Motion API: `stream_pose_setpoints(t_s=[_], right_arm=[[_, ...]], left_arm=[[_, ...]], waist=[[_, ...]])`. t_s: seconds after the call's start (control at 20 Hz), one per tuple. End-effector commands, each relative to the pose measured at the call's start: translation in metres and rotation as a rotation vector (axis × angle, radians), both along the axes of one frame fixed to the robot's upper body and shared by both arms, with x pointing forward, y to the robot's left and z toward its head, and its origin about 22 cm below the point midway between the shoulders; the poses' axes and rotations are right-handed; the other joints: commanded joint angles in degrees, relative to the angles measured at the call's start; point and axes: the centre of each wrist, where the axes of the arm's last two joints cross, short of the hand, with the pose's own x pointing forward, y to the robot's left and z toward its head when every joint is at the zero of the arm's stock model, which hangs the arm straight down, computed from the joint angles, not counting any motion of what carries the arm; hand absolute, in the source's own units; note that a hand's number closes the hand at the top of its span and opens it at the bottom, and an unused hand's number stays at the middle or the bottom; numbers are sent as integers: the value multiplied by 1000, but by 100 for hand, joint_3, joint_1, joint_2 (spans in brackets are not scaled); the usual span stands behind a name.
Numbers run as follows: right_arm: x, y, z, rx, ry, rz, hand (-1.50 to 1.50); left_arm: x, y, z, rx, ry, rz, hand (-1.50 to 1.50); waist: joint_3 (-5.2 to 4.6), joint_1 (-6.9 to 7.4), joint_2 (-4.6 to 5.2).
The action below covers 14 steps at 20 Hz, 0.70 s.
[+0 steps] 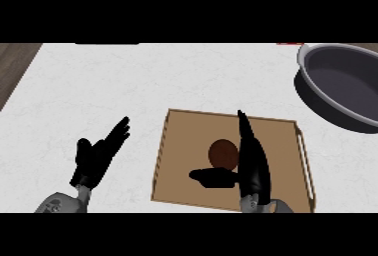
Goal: Pick the cupcake from the tray and place it in the pot
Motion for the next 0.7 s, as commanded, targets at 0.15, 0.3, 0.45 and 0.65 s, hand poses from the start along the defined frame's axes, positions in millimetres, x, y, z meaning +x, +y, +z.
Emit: stream_pose_setpoints(t_s=[0.15,0.3,0.45,0.65], right_arm=[[11,-24,-44,-42,18,-18,-150],[-33,-30,-51,-78,-23,-27,-150],[-27,-35,-37,-35,-50,-29,-150],[-21,-44,-62,104,-96,-8,-150]], left_arm=[[0,-10,0,3,-4,-2,0],[16,-3,7,17,-23,12,0],[-4,10,13,21,-7,-7,0],[14,-6,18,13,-35,19,0]], waist=[[2,-13,-7],[1,-54,-13],[2,-17,-15],[6,-21,-6]])
